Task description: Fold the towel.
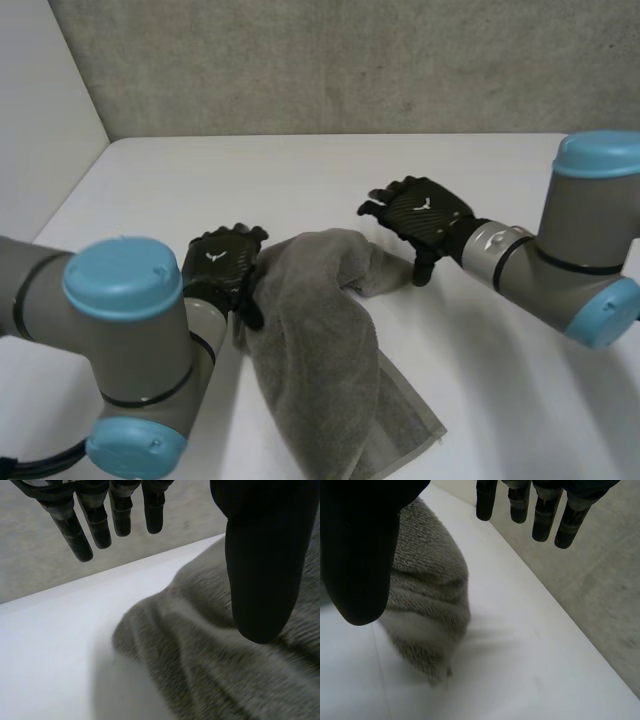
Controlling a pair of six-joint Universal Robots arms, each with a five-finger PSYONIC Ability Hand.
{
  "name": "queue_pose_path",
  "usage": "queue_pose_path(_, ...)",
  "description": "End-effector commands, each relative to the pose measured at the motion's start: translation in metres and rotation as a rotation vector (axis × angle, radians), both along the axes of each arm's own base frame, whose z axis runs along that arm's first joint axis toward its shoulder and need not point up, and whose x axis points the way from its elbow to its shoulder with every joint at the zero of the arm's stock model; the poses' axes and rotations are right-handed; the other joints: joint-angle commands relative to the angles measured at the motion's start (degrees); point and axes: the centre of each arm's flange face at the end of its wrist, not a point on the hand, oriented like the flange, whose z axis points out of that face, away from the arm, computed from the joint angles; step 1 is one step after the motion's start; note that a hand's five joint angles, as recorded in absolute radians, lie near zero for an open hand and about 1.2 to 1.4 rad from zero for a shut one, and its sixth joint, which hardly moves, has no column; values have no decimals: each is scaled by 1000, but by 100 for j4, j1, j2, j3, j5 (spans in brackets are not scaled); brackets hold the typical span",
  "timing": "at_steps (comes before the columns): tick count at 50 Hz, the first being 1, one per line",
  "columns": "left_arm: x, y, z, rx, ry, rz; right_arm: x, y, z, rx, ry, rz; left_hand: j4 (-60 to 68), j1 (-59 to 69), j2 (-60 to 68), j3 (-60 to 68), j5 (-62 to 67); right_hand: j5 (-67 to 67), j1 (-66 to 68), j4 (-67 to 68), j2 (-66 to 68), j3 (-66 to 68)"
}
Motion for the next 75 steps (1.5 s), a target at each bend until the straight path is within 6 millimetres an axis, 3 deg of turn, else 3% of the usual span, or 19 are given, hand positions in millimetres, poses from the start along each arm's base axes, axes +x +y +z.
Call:
queue_pose_path(1,4,-4,-21,-11,-4,44,26,-6,-23,-12,-112,61,126,114,130,116,124,-73,58,79,112,123)
queue_pose_path(12,-4,-13,-54,36,-55,32,53,-7,-63,36,-148,101,1287,1274,1291,1277,1284,2241,2372,2393,2426,2437)
queue_pose_path(17,-15,-26,-52,14,-33,22,56,-15,-55,14,-182,84,6189,6177,6193,6179,6187,6522,6653,6674,6707,6718)
queue_pose_path(20,-20,-31,-47,-2,-15,3,58,-27,-32,-23,-238,42,6600,6588,6604,6590,6598,6851,6982,7003,7036,7047)
queue_pose_path(23,-35,-41,-27,-57,43,-59,56,-41,13,-117,-329,-47,6600,6588,6604,6590,6598,6851,6982,7003,7036,7047)
queue_pose_path(29,-45,-77,87,-339,229,-55,34,-48,108,-360,-551,-171,6600,6588,6604,6590,6598,6851,6982,7003,7036,7047)
queue_pose_path(33,-33,-75,146,-464,299,-43,25,-31,117,-357,-536,-141,6600,6588,6604,6590,6598,6851,6982,7003,7036,7047)
queue_pose_path(35,-31,-68,151,-465,301,-50,23,-21,112,-321,-507,-117,6600,6588,6604,6590,6598,6851,6982,7003,7036,7047)
queue_pose_path(39,-29,-50,127,-374,250,-78,11,11,83,-155,-337,-80,6600,6588,6604,6590,6598,6851,6982,7003,7036,7047)
queue_pose_path(44,-37,18,47,-88,107,-281,-15,39,44,32,-16,-92,6600,6588,6604,6590,6598,6851,6982,7003,7036,7047)
queue_pose_path(50,-21,61,-6,134,2,-353,-52,74,13,244,384,0,6600,6588,6604,6590,6598,6851,6982,7003,7036,7047)
queue_pose_path(51,-17,69,-13,173,-17,-361,-56,74,13,243,413,14,6600,6588,6604,6590,6598,4359,4490,4511,4544,4555)
queue_pose_path(52,-16,76,-18,200,-33,-369,-56,74,13,243,413,14,6203,6190,6207,6193,6200,4334,4465,4486,4519,4530)
queue_pose_path(53,-16,76,-18,201,-33,-369,-56,73,13,236,413,9,6199,6186,6203,6189,6196,904,1034,1055,1088,1099)
queue_pose_path(54,-16,80,-17,203,-36,-377,-56,73,13,236,413,9,3634,3622,3638,3624,3632,869,1000,1021,1054,1065)
queue_pose_path(55,-16,80,-17,203,-36,-377,-56,69,15,230,386,-14,3608,3596,3613,3598,3606,-149,-18,3,36,47)
queue_pose_path(57,-17,74,-6,170,-27,-370,-55,64,18,219,345,-41,-336,-348,-331,-346,-338,-149,-18,3,36,47)
queue_pose_path(65,-14,40,30,51,40,-300,-54,37,31,193,111,-180,-210,-223,-206,-220,-213,-149,-18,3,36,47)
queue_pose_path(75,4,14,18,79,27,-205,-46,6,33,239,-21,-237,-177,-189,-172,-187,-179,-149,-18,3,36,47)
